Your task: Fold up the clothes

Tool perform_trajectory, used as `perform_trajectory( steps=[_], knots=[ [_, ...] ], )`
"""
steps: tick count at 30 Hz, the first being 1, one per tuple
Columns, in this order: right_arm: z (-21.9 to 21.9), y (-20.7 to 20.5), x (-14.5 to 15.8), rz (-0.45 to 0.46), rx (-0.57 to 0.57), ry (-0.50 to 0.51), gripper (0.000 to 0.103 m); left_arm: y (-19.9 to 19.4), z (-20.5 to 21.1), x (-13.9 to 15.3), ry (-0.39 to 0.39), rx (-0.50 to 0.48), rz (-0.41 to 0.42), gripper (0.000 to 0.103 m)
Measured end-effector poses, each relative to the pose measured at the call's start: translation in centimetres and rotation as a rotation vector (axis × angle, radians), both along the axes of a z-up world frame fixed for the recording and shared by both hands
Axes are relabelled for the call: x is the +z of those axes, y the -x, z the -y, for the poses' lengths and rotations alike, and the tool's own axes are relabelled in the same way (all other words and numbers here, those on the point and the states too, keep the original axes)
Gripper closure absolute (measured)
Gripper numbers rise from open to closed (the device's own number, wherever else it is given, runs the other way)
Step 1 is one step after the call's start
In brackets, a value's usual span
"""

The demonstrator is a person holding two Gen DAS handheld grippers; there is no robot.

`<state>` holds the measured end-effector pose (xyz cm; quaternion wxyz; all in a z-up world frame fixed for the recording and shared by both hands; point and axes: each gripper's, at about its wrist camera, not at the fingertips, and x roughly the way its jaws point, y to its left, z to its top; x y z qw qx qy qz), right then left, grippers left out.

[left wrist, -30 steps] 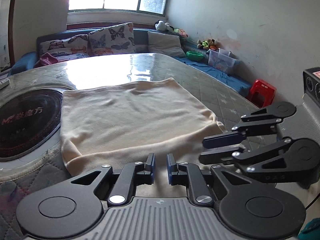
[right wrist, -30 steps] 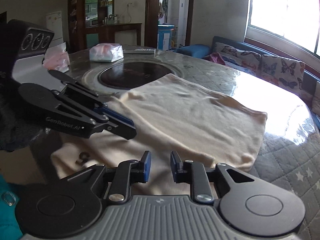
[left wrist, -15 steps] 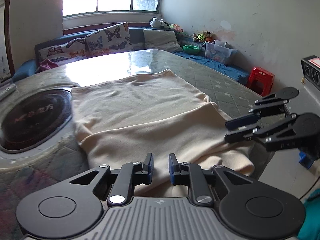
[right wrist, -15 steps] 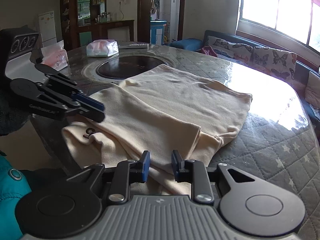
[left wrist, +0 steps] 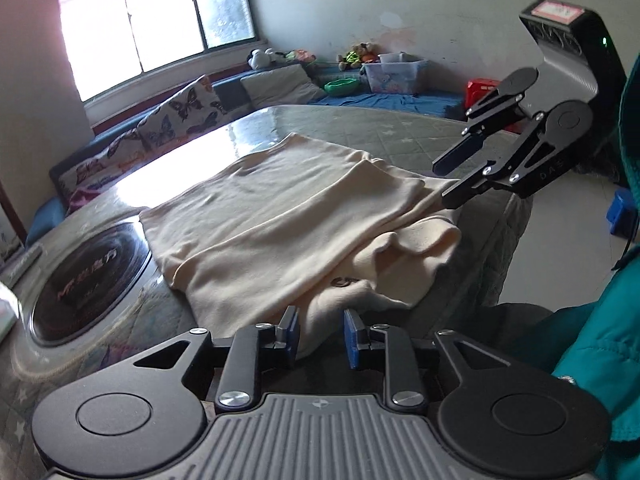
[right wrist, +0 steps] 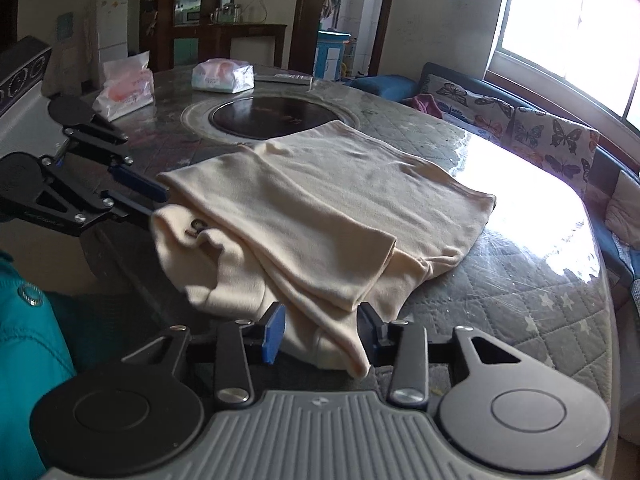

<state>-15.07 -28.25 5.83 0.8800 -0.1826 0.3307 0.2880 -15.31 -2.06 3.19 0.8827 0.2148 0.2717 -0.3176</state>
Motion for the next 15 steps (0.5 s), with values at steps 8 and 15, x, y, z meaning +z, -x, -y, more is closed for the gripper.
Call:
perform_trajectory(
  steps=[8, 15],
  knots=[
    [-0.2, 1.7, 0.1, 0.017, 0.069, 0.061, 0.050, -0.6, 0.4, -0.2, 0.018, -0.018, 0.051, 0.092],
    [-1.6, 1.9, -0.3, 0.041, 0.151, 0.093, 0.048, -3.4, -0.3, 1.5, 0.138, 0.048, 0.004, 0.094]
  ],
)
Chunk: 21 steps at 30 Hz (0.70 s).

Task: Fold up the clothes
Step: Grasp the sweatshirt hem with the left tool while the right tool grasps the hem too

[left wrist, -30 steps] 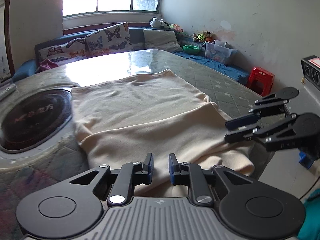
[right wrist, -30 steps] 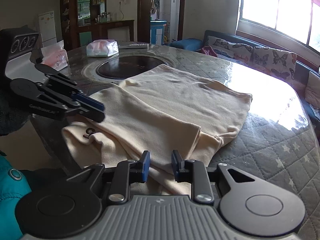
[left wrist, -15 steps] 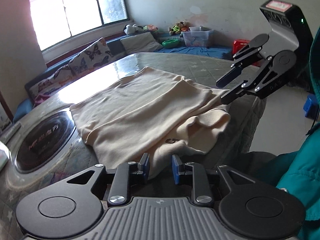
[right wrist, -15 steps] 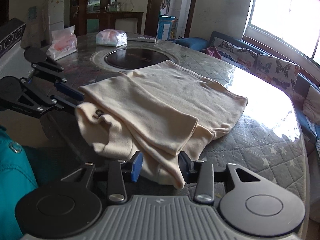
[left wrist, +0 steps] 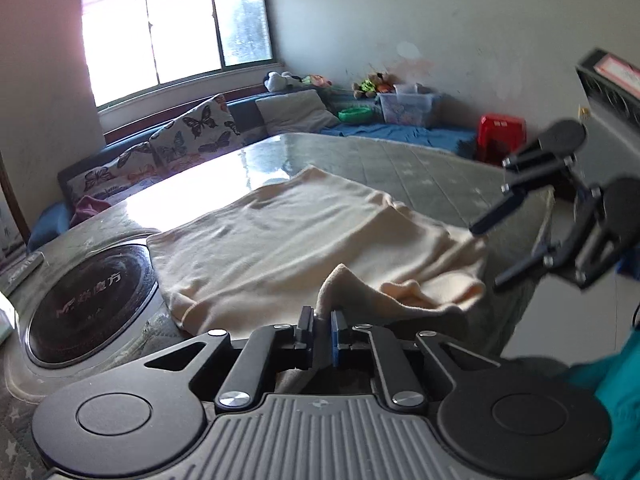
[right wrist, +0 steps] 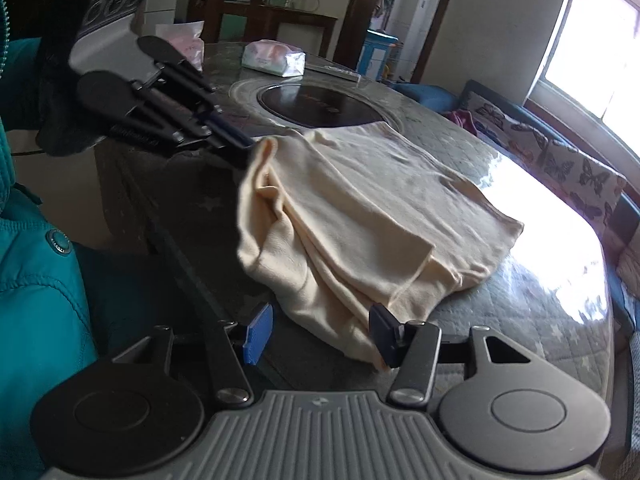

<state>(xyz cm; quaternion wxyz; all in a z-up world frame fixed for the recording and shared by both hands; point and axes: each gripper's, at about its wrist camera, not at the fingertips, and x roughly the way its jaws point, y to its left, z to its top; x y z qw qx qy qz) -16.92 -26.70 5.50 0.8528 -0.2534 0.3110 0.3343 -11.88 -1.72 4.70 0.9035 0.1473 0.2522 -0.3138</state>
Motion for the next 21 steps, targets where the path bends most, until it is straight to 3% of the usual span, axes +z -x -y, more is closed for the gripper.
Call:
perform_trajectory(
  steps=[8, 11, 13, 16, 21],
  knots=[
    [-2.1, -2.3, -0.9, 0.033, 0.057, -0.018, 0.049, -3.2, 0.0, 0.6, 0.068, 0.007, -0.084, 0.094],
    [-2.6, -3.7, -1.5, 0.005, 0.049, -0.018, 0.060, -4.2, 0.0, 0.3, 0.074, 0.009, -0.109, 0.094],
    [-2.4, -4.8, -1.4, -0.036, 0.040, -0.047, 0.078, -4.4, -0.2, 0.2, 0.074, 0.004, -0.119, 0.094],
    [-2.0, -6.3, -0.9, -0.096, -0.003, -0.095, 0.088, -4.1, -0.8, 0.2, 0.072, -0.008, -0.111, 0.090],
    [-1.1, -8.1, -0.1, -0.151, -0.038, -0.168, 0.090, -2.3, -1.9, 0.0, 0.035, -0.029, -0.083, 0.083]
  ],
)
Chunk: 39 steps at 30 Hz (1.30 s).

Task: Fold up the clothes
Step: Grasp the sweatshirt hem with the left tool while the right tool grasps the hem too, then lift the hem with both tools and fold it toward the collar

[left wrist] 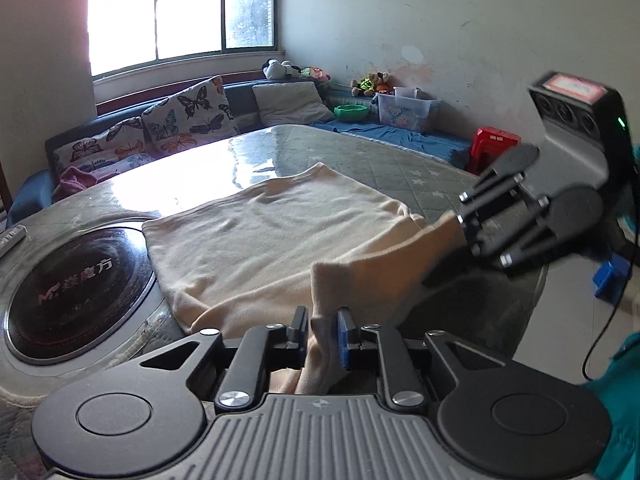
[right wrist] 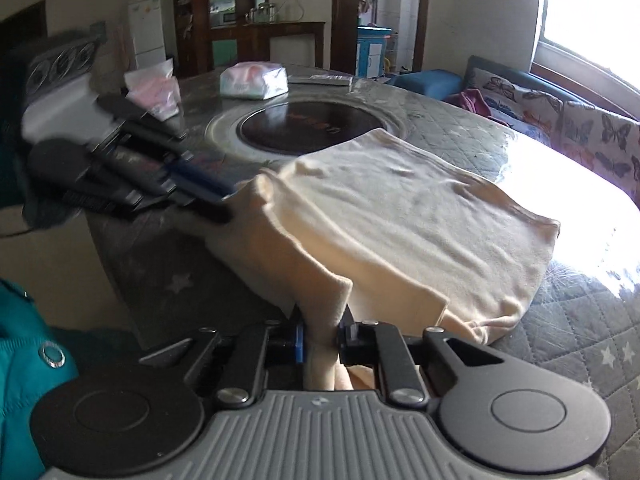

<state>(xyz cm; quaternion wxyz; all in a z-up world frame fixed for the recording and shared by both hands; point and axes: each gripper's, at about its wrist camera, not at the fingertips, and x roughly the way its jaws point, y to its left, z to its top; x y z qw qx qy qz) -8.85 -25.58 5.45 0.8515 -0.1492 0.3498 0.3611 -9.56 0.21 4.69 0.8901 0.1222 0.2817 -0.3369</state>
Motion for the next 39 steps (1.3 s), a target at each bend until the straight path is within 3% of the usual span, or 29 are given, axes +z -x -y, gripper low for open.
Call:
perform_trajectory(
  steps=[3, 9, 10, 11, 12, 17, 28, 33, 39],
  knots=[
    [0.0, -0.5, 0.2, -0.004, -0.011, -0.009, 0.090, 0.9, -0.4, -0.5, -0.037, -0.003, 0.016, 0.070],
    [0.0, -0.7, 0.2, -0.004, -0.025, -0.017, 0.090, 1.9, -0.5, -1.6, -0.119, -0.015, 0.082, 0.068],
    [0.0, -0.5, 0.2, 0.003, -0.029, -0.020, 0.091, 2.0, -0.3, -1.9, -0.141, -0.022, 0.105, 0.073],
    [0.0, -0.4, 0.2, 0.011, -0.034, -0.023, 0.091, 2.0, -0.2, -2.0, -0.154, -0.032, 0.121, 0.086],
    [0.0, -0.2, 0.1, 0.018, -0.039, -0.027, 0.092, 2.1, -0.1, -2.1, -0.158, -0.041, 0.131, 0.089],
    [0.4, 1.2, 0.7, 0.048, -0.050, -0.050, 0.093, 2.7, -0.5, -0.6, -0.099, -0.057, 0.147, 0.094],
    [2.4, 6.8, 5.8, 0.078, -0.022, -0.064, 0.093, 7.7, -0.9, 4.1, -0.028, -0.151, 0.143, 0.094],
    [2.3, 5.5, 7.3, 0.084, -0.023, -0.059, 0.093, 5.3, -0.9, 4.8, 0.009, -0.102, 0.138, 0.094],
    [1.4, 0.3, 8.8, 0.093, -0.006, -0.043, 0.094, -0.2, -1.0, 5.2, 0.039, -0.036, 0.131, 0.094]
  ],
)
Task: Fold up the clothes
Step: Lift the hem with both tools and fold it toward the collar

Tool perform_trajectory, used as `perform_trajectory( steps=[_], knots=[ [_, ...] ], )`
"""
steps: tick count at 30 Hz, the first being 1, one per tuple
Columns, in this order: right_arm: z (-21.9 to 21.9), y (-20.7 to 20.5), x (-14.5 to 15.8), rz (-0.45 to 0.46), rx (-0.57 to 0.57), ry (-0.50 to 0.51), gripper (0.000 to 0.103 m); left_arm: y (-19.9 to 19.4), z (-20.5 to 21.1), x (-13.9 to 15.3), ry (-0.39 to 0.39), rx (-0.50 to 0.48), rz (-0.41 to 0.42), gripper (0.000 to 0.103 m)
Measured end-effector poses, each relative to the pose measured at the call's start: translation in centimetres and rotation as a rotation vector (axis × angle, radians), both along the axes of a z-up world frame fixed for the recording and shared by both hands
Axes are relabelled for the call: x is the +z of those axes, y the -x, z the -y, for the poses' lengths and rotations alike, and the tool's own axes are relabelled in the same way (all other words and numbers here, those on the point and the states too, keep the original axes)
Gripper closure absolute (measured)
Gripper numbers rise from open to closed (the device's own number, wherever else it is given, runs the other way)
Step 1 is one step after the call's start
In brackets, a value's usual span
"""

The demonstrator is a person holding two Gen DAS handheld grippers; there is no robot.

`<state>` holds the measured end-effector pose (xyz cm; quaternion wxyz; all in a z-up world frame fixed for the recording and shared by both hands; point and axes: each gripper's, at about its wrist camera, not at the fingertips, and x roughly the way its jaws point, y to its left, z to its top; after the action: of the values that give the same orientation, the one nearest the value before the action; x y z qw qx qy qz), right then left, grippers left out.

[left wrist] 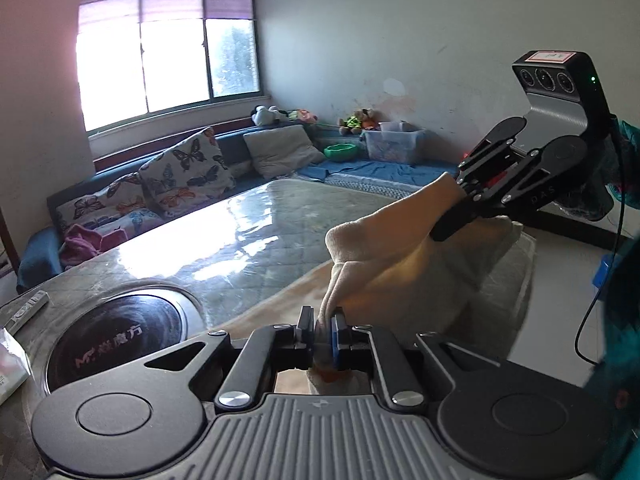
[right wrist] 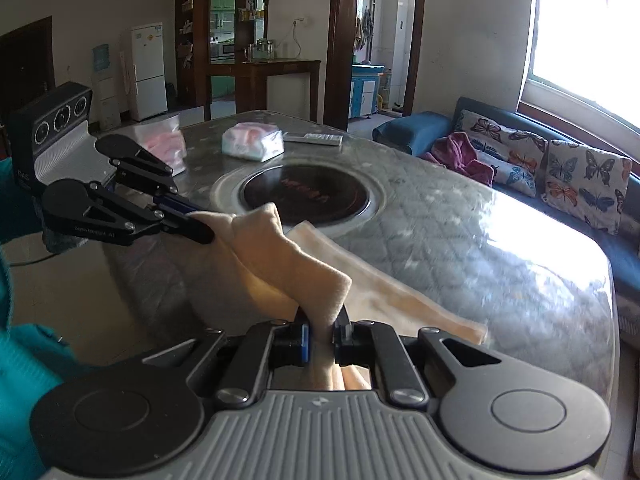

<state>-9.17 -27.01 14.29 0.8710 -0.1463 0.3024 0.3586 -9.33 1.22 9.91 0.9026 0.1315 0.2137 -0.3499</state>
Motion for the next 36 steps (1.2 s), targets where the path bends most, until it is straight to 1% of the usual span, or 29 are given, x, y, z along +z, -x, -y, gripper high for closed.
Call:
perform_trajectory(
  steps=[2, 4, 6, 8, 10, 11, 13, 14, 16, 18, 22, 25, 27, 28, 29, 30, 33, 36],
  knots=[
    [-0.5, -2.6, 0.2, -0.008, 0.003, 0.009, 0.094, -2.6, 0.0, -0.2, -0.003, 0.025, -0.014, 0.094],
    [-0.9, -5.0, -0.3, -0.025, 0.001, 0.023, 0.094, -5.3, 0.0, -0.6, -0.004, 0.047, -0.035, 0.094],
    [-1.3, -7.4, -0.7, -0.042, -0.002, 0.038, 0.093, -7.9, 0.3, -1.6, -0.010, 0.072, -0.068, 0.094],
    [-2.1, -10.9, -2.8, -0.082, -0.038, 0.058, 0.093, -10.1, 0.5, -3.2, -0.016, 0.109, -0.103, 0.094],
    [-2.4, -13.0, -5.1, -0.114, -0.072, 0.054, 0.093, -11.9, 0.7, -4.9, -0.022, 0.141, -0.137, 0.094],
    [-2.5, -13.8, -6.2, -0.126, -0.092, 0.047, 0.092, -12.4, 0.8, -5.6, -0.027, 0.156, -0.148, 0.094],
    [-2.1, -14.5, -8.0, -0.142, -0.137, 0.019, 0.085, -13.0, 0.8, -6.5, -0.031, 0.182, -0.157, 0.094],
    [-1.8, -14.8, -8.8, -0.150, -0.159, 0.004, 0.085, -13.2, 0.8, -6.8, -0.032, 0.193, -0.159, 0.093],
    [-0.6, -14.8, -10.3, -0.136, -0.221, -0.033, 0.080, -13.6, 0.8, -7.3, -0.034, 0.213, -0.162, 0.092],
    [0.6, -14.3, -10.4, -0.120, -0.280, -0.071, 0.074, -13.6, 0.9, -7.4, -0.041, 0.230, -0.158, 0.090],
    [2.9, -12.8, -10.2, -0.070, -0.386, -0.110, 0.074, -13.9, 0.4, -7.1, -0.030, 0.288, -0.160, 0.083],
    [4.2, -11.5, -9.9, -0.037, -0.442, -0.115, 0.074, -14.3, 0.1, -6.6, -0.021, 0.362, -0.152, 0.084],
    [4.6, -10.8, -9.7, -0.014, -0.456, -0.119, 0.075, -14.2, -0.2, -5.9, 0.013, 0.385, -0.159, 0.084],
    [4.7, -10.5, -9.5, -0.011, -0.453, -0.126, 0.075, -14.0, -0.2, -5.6, 0.034, 0.381, -0.166, 0.085],
    [4.7, -10.4, -9.4, -0.011, -0.446, -0.133, 0.076, -13.8, 0.0, -5.2, 0.056, 0.366, -0.174, 0.086],
    [4.6, -10.5, -9.4, -0.015, -0.439, -0.136, 0.080, -13.6, 0.5, -4.8, 0.071, 0.344, -0.183, 0.086],
    [3.8, -11.3, -9.3, -0.046, -0.389, -0.166, 0.087, -13.3, 2.5, -4.3, 0.090, 0.273, -0.208, 0.086],
    [2.1, -12.8, -9.4, -0.068, -0.341, -0.169, 0.087, -13.9, 4.1, -4.8, 0.103, 0.245, -0.242, 0.086]
  ],
)
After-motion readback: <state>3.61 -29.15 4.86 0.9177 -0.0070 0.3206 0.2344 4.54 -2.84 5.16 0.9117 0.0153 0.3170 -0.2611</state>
